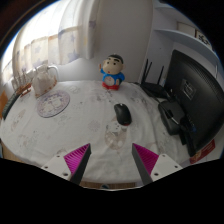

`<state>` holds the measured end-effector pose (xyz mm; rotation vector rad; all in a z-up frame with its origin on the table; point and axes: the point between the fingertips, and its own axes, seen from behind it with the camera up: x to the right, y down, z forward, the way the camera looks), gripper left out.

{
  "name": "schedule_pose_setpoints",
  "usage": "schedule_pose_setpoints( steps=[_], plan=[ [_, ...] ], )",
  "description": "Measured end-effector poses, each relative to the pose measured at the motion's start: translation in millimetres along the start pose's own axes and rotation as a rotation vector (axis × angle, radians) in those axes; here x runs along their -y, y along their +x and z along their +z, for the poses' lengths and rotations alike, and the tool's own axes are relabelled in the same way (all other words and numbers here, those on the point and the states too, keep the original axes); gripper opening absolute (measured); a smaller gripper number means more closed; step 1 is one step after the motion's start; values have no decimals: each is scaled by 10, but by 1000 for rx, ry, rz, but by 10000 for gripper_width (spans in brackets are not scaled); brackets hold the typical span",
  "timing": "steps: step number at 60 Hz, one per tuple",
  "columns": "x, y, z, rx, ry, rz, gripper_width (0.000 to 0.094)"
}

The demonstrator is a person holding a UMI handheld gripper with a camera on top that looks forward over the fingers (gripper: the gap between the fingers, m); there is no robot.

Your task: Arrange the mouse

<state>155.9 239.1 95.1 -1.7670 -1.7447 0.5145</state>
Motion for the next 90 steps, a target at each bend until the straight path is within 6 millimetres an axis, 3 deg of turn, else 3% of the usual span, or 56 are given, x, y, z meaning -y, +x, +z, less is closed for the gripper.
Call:
schedule_pose_setpoints(
  steps=[9,20,47,63,72,82,90],
  plan=[
    [-131,362,135,-15,4,44,857],
    [-34,483,395,27,75,78,859],
    [474,587,1663,91,169,85,859],
    [810,640,2238,118,166,64,863],
    [987,675,2420,125,166,54,863],
    [1034,676,2464,131,160,59,855],
    [1010,631,2450,131,166,26,768]
  ],
)
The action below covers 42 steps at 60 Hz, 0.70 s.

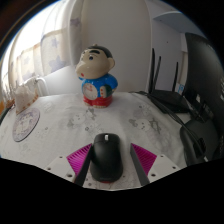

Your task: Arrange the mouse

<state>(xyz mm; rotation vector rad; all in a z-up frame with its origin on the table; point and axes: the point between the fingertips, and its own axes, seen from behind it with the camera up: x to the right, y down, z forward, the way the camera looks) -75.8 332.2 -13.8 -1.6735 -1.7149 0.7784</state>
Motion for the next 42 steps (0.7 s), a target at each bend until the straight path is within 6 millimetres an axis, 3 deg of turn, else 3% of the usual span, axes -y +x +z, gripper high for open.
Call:
schedule_pose_setpoints(
  steps=[4,7,20,28,31,35,42],
  plan=[
    [3,-42,-1,7,2,-15,660],
    [9,-49,3,4,1,-19,522],
    [128,0,-61,-53,0,-31,446],
    [535,-134,-267,-76,49,-68,446],
    [762,-286,-375,-71,79,-65,445],
    [1006,-646,-526,-37,92,-44,443],
    [1344,-1511,-682,23,121,-28,443]
  ],
)
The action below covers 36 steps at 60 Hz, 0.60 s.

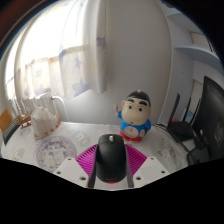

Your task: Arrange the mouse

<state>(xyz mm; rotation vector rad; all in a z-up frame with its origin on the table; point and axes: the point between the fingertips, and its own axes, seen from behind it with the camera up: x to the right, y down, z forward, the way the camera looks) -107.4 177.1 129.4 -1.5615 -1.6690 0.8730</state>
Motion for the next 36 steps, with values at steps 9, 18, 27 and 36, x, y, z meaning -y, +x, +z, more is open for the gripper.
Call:
schedule_pose_setpoints(
  steps=[9,18,27,36],
  plan=[
    [76,-1279,181,75,-13,41,442],
    [-224,-2169,607,88,-47,24,442],
    [-782,-2540,963,62,-138,5,441],
    [-944,-2516,994,9,-192,8,535]
  ],
)
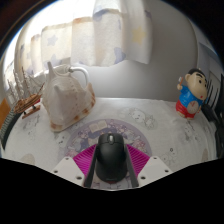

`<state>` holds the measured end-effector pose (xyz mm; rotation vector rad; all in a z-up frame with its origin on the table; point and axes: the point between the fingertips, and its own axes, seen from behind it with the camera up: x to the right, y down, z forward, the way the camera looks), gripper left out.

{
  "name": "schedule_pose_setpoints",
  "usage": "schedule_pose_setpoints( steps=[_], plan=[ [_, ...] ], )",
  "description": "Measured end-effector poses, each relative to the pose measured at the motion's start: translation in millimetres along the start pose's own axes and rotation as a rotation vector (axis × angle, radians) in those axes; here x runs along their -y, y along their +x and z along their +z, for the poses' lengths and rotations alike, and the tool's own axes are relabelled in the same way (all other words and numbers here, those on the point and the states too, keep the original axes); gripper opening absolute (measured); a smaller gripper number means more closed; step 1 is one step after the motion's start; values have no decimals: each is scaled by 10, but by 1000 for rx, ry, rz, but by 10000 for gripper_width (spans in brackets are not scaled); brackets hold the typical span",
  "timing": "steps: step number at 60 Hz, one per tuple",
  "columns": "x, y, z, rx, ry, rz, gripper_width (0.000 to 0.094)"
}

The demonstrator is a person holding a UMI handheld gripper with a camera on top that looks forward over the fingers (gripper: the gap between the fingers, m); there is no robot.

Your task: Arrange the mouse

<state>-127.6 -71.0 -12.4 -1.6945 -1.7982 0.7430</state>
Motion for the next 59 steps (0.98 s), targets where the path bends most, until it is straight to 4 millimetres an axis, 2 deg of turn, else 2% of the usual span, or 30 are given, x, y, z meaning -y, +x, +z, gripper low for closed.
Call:
schedule_pose_setpoints(
  steps=[3,5,7,10,18,22,25,30,37,46,59],
  plan=[
    [38,37,-99,-15,-21,24,695],
    [64,67,-216,-27,-41,36,868],
    [96,125,-365,-51,-60,50,829],
    [131,185,-657,-84,-91,75,855],
    [197,167,-1627,-90,-130,100,853],
    [150,153,-2064,-92,-146,98,852],
    [101,133,-2336,-87,-153,91,851],
    [7,137,-2664,-95,-156,97,850],
    [-69,95,-2853,-68,-163,85,852],
    [-67,261,-2865,-111,-157,90,863],
    [-67,210,-2851,-92,-146,73,861]
  ],
)
